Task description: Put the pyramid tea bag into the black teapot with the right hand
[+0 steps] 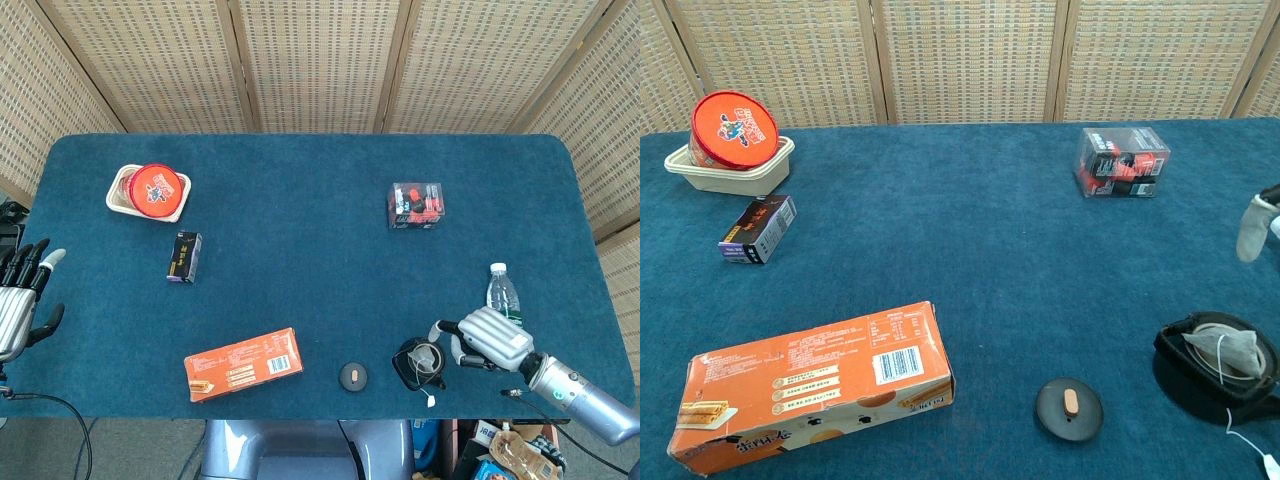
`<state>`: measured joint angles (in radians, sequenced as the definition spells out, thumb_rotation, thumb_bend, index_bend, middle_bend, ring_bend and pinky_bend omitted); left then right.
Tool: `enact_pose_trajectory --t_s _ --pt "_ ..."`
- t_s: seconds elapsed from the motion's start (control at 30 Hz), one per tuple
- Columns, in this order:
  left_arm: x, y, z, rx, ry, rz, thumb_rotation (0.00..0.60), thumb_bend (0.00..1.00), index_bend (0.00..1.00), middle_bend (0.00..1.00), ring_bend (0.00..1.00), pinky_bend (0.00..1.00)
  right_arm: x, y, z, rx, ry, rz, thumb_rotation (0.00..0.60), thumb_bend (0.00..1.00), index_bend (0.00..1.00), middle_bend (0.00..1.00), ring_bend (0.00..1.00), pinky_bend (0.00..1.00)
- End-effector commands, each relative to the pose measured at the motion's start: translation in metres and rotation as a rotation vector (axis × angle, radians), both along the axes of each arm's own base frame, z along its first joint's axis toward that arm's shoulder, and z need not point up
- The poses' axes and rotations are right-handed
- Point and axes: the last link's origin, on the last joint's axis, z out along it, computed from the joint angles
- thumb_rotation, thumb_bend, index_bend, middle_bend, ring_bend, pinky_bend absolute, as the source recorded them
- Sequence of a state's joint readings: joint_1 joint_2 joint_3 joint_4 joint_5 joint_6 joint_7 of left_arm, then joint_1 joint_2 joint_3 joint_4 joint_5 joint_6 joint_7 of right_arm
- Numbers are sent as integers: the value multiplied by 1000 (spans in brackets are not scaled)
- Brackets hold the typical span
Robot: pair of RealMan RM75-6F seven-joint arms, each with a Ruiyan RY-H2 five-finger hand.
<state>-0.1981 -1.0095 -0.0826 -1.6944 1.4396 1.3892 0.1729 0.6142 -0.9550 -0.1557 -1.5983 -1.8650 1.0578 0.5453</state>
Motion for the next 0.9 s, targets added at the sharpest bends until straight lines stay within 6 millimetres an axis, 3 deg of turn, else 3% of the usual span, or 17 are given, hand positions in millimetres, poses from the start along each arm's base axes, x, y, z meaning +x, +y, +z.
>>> enact_pose_trajectory --t_s 0.03,0.57,0.9 --pt "0 0 0 0 1 1 600 442 85 0 0 0 0 1 -7 32 26 -2 62 1000 409 960 946 1000" --pt "-7 -3 -5 -18 -10 27 600 441 78 0 0 0 -7 11 -34 109 126 1 64 1000 411 968 954 1000" --pt "-10 -4 -7 -25 -18 35 600 442 77 0 0 0 -9 14 -39 94 174 20 64 1000 412 974 960 1000"
